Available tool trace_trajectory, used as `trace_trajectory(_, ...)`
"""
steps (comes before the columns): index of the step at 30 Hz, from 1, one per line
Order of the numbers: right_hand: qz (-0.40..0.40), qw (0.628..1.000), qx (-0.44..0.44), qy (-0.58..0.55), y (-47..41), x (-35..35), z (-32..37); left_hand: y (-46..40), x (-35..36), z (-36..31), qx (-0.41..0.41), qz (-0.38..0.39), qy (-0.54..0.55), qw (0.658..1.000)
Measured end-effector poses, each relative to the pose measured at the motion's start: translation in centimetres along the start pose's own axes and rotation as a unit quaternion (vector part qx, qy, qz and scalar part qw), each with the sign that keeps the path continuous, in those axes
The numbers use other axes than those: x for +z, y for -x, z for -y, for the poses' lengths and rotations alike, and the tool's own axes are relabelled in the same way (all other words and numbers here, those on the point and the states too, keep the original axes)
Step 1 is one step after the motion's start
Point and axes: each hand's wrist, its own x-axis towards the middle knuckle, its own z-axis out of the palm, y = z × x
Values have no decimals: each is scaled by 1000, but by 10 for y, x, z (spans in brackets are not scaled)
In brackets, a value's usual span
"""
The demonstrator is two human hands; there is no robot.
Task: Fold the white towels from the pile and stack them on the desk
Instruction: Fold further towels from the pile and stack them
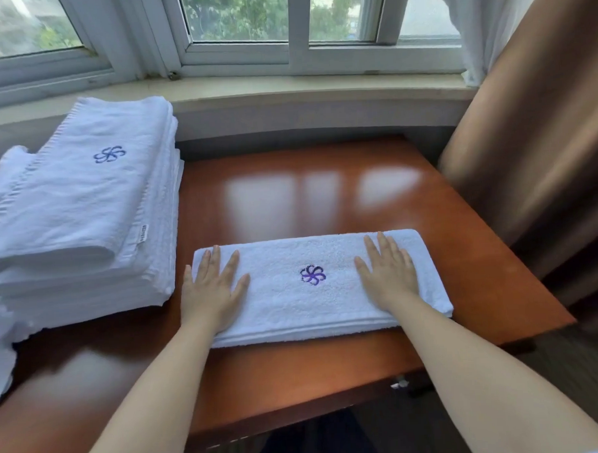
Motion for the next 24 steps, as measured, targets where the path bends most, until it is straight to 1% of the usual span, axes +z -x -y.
trace_trajectory(8,-30,994,100,-21,-2,-5,-25,-1,2,-1,-3,-6,4,1000)
trace_trajectory(15,-57,993,104,-23,-1,-2,-23,-5,4,-2,-9,-15,6,1000)
trace_trajectory(18,-53,993,101,-18,-6,-3,-23,-7,2,-3,-3,-17,6,1000)
trace_trajectory(24,-53,995,86,-16,-17,-5,-20,-8,0,-6,-16,-20,11,1000)
